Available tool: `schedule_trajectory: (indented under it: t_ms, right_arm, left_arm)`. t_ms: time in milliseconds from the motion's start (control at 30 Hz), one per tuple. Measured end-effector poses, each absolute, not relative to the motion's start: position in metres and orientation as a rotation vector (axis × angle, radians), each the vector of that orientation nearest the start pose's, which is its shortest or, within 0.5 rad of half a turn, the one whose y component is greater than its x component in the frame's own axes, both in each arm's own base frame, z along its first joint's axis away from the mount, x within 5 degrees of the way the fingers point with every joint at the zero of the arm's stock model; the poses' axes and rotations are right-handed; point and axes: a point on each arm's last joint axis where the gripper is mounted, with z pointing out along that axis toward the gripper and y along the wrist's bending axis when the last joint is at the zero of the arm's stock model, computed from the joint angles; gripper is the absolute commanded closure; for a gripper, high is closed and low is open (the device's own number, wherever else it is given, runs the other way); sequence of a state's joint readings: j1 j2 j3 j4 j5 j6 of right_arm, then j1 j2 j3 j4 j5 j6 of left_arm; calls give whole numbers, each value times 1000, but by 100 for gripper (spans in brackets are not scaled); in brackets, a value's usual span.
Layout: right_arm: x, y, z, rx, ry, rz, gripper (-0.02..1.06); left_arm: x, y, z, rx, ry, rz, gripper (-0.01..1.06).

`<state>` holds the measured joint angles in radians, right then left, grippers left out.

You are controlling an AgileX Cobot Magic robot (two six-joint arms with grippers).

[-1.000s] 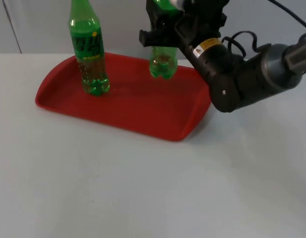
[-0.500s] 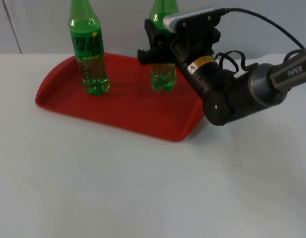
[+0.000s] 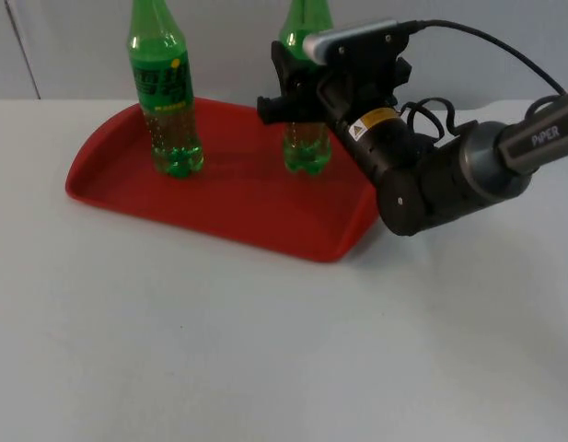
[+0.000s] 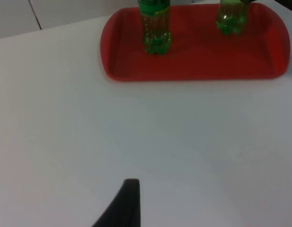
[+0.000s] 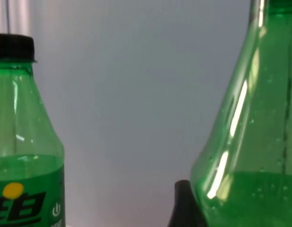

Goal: Place the bottle upright on the tray.

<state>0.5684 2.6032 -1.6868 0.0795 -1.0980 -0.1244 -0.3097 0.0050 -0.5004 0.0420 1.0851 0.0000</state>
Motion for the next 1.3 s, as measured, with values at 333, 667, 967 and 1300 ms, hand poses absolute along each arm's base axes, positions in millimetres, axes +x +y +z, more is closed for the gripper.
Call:
schedule_trajectory:
  t_ms: [333, 667, 967, 1300]
  right_arm:
    - [454, 282, 73, -343, 1236, 377, 105]
    - [454, 282, 73, -366, 1230, 345, 80]
    - [454, 281, 73, -387, 1222, 292, 31]
    - [456, 278, 73, -345, 1238, 281, 30]
  left_arm:
    - [-4, 5, 275, 318, 2051, -139, 0]
    - [-4, 5, 275, 318, 2051, -139, 0]
    - [-4, 5, 275, 318, 2051, -139, 0]
    - [-4, 5, 275, 318, 2051, -139, 0]
